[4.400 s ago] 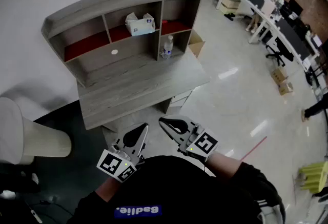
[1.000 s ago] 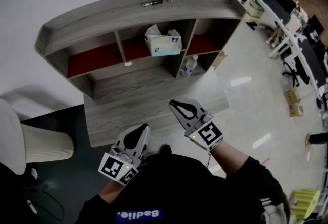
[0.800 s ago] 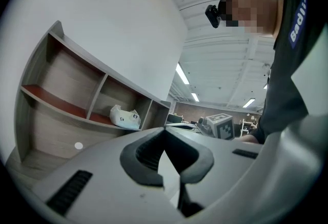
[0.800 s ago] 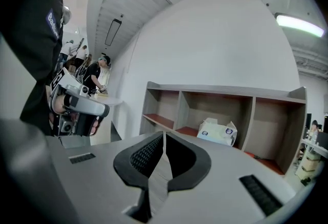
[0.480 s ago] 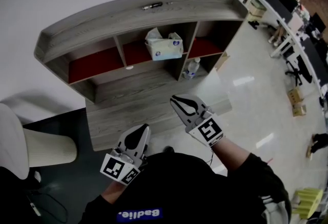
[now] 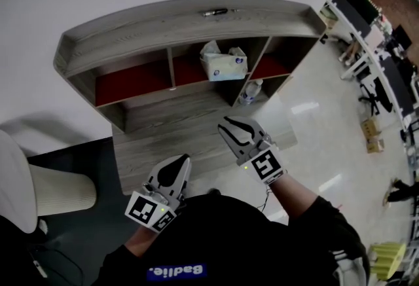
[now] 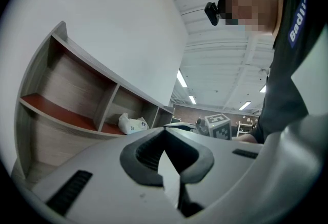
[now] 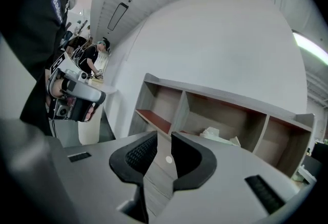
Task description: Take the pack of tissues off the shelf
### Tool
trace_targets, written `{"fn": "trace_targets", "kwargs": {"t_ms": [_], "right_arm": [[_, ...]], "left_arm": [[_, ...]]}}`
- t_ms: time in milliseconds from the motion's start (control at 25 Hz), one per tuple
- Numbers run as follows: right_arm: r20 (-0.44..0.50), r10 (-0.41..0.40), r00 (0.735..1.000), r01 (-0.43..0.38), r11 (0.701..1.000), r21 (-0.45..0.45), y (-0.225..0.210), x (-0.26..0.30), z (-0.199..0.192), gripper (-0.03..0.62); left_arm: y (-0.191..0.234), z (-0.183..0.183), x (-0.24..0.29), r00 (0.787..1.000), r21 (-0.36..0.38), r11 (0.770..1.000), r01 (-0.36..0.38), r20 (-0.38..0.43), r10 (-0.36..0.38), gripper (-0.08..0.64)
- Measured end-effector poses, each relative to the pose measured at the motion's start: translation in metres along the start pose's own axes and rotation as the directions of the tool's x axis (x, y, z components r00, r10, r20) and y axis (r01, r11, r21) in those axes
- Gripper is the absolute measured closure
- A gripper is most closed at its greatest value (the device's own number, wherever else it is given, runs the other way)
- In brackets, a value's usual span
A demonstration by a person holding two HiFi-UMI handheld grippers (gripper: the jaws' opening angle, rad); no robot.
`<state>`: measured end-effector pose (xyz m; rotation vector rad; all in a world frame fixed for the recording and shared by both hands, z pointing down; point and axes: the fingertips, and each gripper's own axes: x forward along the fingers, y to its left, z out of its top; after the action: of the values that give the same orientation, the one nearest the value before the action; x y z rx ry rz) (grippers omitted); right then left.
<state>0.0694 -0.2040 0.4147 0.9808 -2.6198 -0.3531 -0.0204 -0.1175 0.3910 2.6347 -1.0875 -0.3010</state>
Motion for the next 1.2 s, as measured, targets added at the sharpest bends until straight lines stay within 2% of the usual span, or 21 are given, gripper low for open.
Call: {"fn": "trace_targets", "kwargs": {"t_ms": [440, 760, 920, 1200], "right_arm": [[-0.125, -0.059, 0.99, 0.04, 0.988, -0.151, -0.015, 0.021, -0.007, 0.413], [-0.248, -0.155, 0.956, 0.085, 0.959, -0.27, -0.04, 0.039, -0.045, 0.354], [-0.256, -0.182, 0.949, 0.085, 0.933, -0.348, -0.055, 0.048, -0.046, 0.345], [-0.263, -0.216, 0.94, 0.061, 0.868, -0.493, -0.071, 0.072, -0.054, 0.345]], "left_arm": [[0.017, 0.007, -0.017, 1.0, -0.007, 1.0, 0.016, 0.002, -0.016, 0.561], [0.029, 0.015, -0.028, 1.0, 0.005, 1.0, -0.007, 0.009, 0.006, 0.561], [0.028, 0.012, -0.031, 1.0, 0.003, 1.0, -0.007, 0.004, 0.007, 0.561], [0.033, 0.012, -0.04, 0.999, 0.004, 0.999, -0.037, 0.003, 0.037, 0.561]]}}
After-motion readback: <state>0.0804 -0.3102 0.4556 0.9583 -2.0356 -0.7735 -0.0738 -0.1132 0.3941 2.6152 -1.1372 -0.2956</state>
